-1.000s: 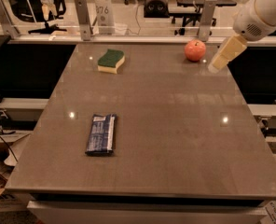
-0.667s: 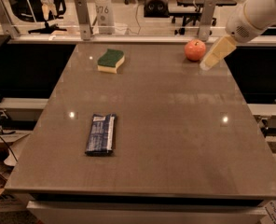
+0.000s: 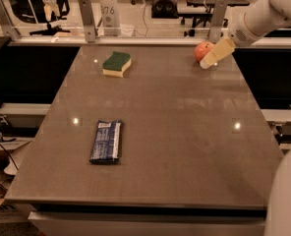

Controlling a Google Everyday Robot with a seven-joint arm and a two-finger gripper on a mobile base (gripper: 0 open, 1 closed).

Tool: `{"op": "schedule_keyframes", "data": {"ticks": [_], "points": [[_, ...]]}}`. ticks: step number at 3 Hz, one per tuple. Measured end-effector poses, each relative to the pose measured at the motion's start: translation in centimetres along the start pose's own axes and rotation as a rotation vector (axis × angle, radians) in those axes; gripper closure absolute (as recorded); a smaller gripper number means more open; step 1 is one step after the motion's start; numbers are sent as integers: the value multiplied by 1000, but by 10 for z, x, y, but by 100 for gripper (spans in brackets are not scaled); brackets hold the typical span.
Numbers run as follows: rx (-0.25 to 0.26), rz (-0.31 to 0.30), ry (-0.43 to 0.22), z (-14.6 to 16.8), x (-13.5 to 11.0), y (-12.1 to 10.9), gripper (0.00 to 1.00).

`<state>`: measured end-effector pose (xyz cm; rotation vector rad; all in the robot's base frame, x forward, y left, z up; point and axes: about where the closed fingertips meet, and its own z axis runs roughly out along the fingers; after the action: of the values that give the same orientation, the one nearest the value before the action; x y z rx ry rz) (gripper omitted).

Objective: Pick apple

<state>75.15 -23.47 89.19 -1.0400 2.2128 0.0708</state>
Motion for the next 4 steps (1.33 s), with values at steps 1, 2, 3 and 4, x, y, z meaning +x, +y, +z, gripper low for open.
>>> {"op": "schedule_keyframes", "data": {"ticks": [1,2,3,4], "points": [[-4,86,-27,22,0,-15,0],[-11,157,-52,42,4,-28,0],[-17,198,-71,59,9,-36,0],[-24,219,-86,73,11,-39,0]]}}
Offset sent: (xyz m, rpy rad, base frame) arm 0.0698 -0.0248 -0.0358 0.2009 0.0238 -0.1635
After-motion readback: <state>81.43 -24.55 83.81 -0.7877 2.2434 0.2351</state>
